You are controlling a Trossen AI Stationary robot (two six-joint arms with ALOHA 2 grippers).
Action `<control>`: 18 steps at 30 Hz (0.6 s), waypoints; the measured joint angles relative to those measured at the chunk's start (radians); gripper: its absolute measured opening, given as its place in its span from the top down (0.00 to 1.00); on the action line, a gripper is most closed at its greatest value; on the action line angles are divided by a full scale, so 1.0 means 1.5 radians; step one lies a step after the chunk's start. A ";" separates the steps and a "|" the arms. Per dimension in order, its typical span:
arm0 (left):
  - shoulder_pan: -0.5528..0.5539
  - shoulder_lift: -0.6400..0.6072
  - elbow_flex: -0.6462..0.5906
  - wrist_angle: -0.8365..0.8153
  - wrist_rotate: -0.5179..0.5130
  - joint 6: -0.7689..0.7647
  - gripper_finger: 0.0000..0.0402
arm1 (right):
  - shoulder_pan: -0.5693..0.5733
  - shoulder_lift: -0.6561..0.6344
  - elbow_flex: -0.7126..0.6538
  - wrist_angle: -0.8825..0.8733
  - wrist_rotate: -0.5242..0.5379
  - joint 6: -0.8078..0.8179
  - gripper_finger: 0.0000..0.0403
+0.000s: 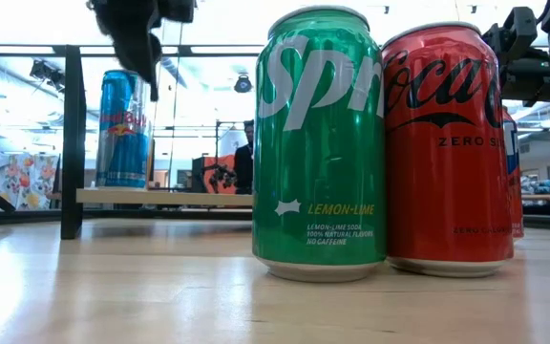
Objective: Place canned beverage on shelf
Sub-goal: Put the blue soda can on the shelf, then put the green soda can on the shelf
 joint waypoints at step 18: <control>-0.075 0.082 0.041 0.210 0.093 0.073 0.06 | 0.000 0.000 0.000 -0.002 0.000 -0.004 0.17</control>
